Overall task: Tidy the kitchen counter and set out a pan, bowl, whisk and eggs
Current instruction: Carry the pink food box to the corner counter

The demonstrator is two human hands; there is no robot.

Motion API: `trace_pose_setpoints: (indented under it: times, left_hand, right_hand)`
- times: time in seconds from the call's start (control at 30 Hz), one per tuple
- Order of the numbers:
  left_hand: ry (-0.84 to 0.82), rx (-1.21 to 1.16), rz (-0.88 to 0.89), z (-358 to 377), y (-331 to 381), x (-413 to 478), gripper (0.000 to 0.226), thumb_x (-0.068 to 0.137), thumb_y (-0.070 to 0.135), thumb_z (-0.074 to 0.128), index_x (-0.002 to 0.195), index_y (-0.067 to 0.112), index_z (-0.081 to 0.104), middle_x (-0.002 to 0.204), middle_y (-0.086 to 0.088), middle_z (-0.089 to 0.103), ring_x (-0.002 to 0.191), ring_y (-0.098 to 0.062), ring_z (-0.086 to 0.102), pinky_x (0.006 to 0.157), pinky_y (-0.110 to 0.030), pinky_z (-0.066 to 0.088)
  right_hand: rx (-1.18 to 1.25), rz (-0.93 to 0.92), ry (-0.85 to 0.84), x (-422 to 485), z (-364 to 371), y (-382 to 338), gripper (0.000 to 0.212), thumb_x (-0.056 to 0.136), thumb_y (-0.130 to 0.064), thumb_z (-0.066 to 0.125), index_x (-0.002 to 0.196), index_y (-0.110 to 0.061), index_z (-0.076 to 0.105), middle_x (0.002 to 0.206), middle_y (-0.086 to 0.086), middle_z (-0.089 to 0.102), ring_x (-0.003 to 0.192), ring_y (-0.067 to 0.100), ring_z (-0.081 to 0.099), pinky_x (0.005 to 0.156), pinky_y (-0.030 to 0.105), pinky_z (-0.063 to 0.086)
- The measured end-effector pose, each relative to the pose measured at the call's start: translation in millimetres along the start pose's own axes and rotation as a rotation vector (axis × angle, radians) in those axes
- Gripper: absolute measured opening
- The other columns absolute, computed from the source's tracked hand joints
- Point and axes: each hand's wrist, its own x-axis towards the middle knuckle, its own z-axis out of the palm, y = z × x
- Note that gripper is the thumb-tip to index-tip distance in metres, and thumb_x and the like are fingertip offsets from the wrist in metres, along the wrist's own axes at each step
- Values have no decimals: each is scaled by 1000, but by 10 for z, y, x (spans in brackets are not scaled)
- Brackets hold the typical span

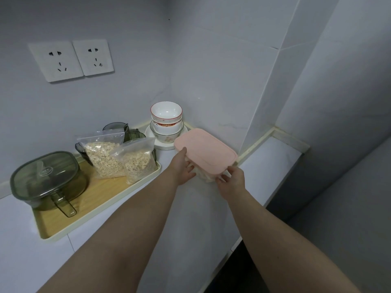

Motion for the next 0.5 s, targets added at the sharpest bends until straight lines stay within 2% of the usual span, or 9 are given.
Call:
trace_pose_setpoints:
  times: [0.07,0.13,0.2,0.3,0.37,0.43,0.5]
  left_hand:
    - [2,3,1,-15,-18,-12,57,101,44,32,150,19,20,156,-4,23,144,-24,21,115,-44,17]
    - [4,11,8,-10,-59,-46,57,102,42,32,151,17,18,157,-3,22,144,-26,21,115,-45,17]
    - [-2,42,20,5,-91,-125,58,102,41,33,151,16,17,157,-5,22,144,-27,21,115,-45,17]
    - [-16,104,43,-34,-100,-278,60,100,43,36,151,18,17,157,-7,23,144,-27,23,115,-46,18]
    - [-11,125,60,-109,-83,-399,58,100,43,36,150,17,21,155,-9,27,142,-28,28,113,-46,21]
    - [-7,141,68,-196,-65,-541,54,101,41,36,147,14,27,151,-13,34,139,-30,33,112,-46,25]
    - [-2,164,81,-304,-54,-711,51,101,39,35,145,13,32,146,-15,40,135,-31,38,111,-45,28]
  right_hand:
    - [-56,14,-18,-20,-20,-6,30,93,-7,41,120,-9,53,113,13,50,94,22,56,88,30,46]
    - [-117,16,-18,-57,-23,-20,30,94,-10,43,122,-11,51,114,11,51,104,25,56,89,32,44]
    - [-152,4,0,-140,-31,-27,38,95,-13,43,132,-10,46,116,9,50,117,25,52,91,33,43]
    - [-193,-2,10,-311,-24,28,38,95,-16,44,133,-11,45,123,7,48,114,21,50,89,32,40]
    - [-230,-4,25,-388,-23,92,39,94,-18,45,133,-12,44,129,9,47,121,22,48,92,33,39]
    - [-271,-6,18,-452,-10,139,33,93,-20,46,126,-13,47,120,8,49,115,21,51,90,33,41]
    - [-308,-24,5,-572,44,178,23,92,-20,48,114,-12,50,99,4,51,93,18,54,80,31,43]
